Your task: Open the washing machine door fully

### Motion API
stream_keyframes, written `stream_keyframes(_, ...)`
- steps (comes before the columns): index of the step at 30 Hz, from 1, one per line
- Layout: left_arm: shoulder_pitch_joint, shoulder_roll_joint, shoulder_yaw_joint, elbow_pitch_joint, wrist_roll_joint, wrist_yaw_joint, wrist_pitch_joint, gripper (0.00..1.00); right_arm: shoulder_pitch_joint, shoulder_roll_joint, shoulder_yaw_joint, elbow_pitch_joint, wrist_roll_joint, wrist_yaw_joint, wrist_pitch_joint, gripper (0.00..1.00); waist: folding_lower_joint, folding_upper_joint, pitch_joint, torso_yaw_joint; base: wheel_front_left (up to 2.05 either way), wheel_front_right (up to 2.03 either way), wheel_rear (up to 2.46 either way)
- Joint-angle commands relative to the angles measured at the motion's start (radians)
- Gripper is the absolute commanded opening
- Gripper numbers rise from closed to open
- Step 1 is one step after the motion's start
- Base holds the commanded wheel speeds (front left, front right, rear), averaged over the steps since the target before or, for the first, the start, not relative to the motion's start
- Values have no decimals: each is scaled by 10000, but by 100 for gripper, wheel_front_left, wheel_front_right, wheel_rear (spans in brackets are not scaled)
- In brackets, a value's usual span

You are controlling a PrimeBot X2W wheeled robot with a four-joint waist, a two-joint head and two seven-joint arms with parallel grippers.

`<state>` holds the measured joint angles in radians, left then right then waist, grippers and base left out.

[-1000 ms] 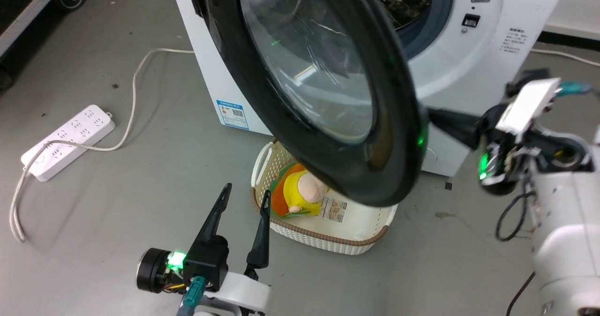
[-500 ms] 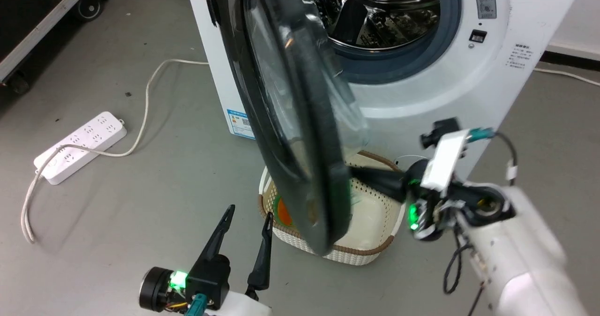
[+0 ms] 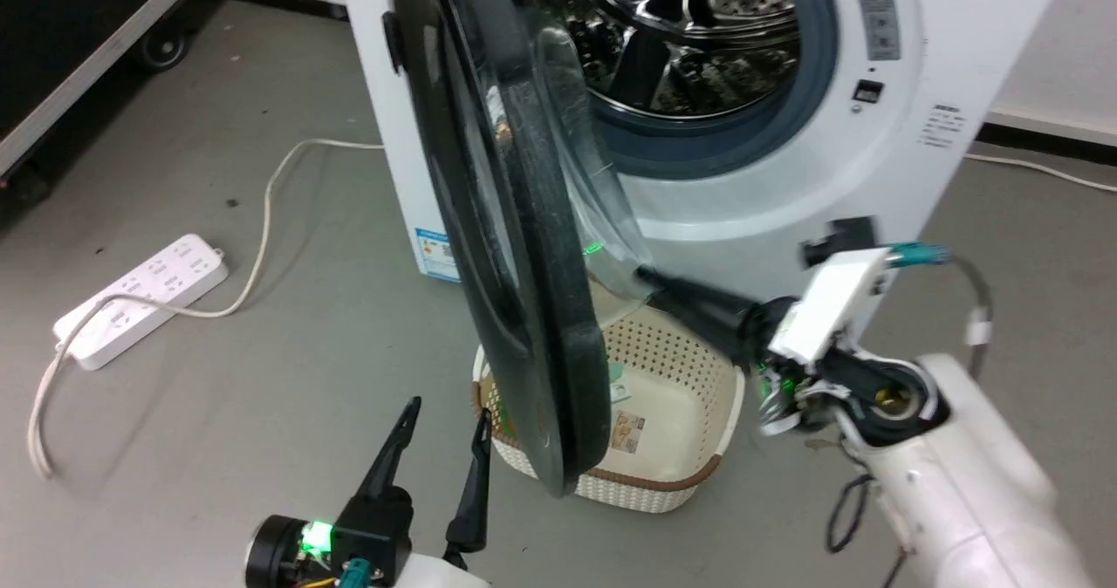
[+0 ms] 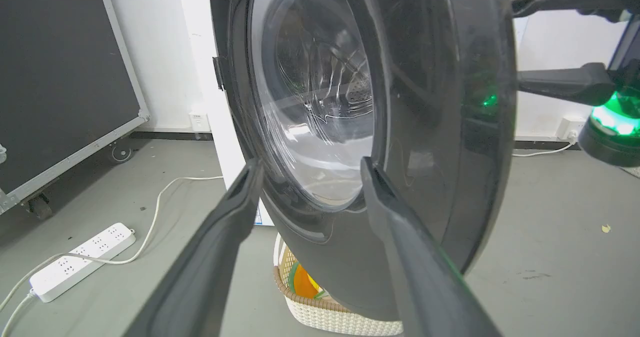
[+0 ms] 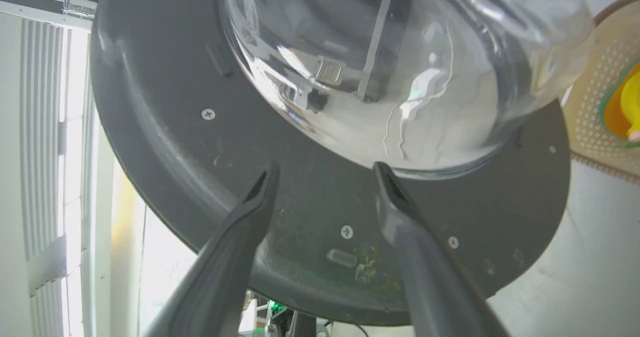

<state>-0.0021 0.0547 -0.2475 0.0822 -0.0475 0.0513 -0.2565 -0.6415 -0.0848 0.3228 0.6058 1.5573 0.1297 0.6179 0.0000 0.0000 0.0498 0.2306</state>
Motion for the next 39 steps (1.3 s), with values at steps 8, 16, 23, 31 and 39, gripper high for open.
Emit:
stream_keyframes(8, 77, 123, 628, -120, -301, 4, -53, 100, 1276, -2076, 474, -2880, -3671, 10, -3801, 100, 0, 0, -444, -894, 0, 0, 0)
stream_keyframes(16, 277, 192, 1323, -363, -496, 96, -53, 100, 2521, -3340, 564, -3839, -8182, 10, -7409, 100, 0, 0, -645, -1654, 0, 0, 0)
stream_keyframes(23, 561, 257, 1551, -371, -507, -115, -53, 100, 4850, -1950, -1738, -4520, -11704, 10, -8646, 100, 0, 0, -713, -1972, 0, 0, 0)
stream_keyframes(31, 691, 232, 1594, -178, -514, -273, -53, 100, 6815, -207, -2914, -5707, -13936, 10, -8783, 100, 0, 0, -674, -2118, 0, 0, 0)
stream_keyframes(39, 694, 206, 1549, -54, -406, -345, -53, 100, 7233, 153, -2872, -5829, -14755, 10, -8793, 100, 0, 0, -645, -2200, 0, 0, 0)
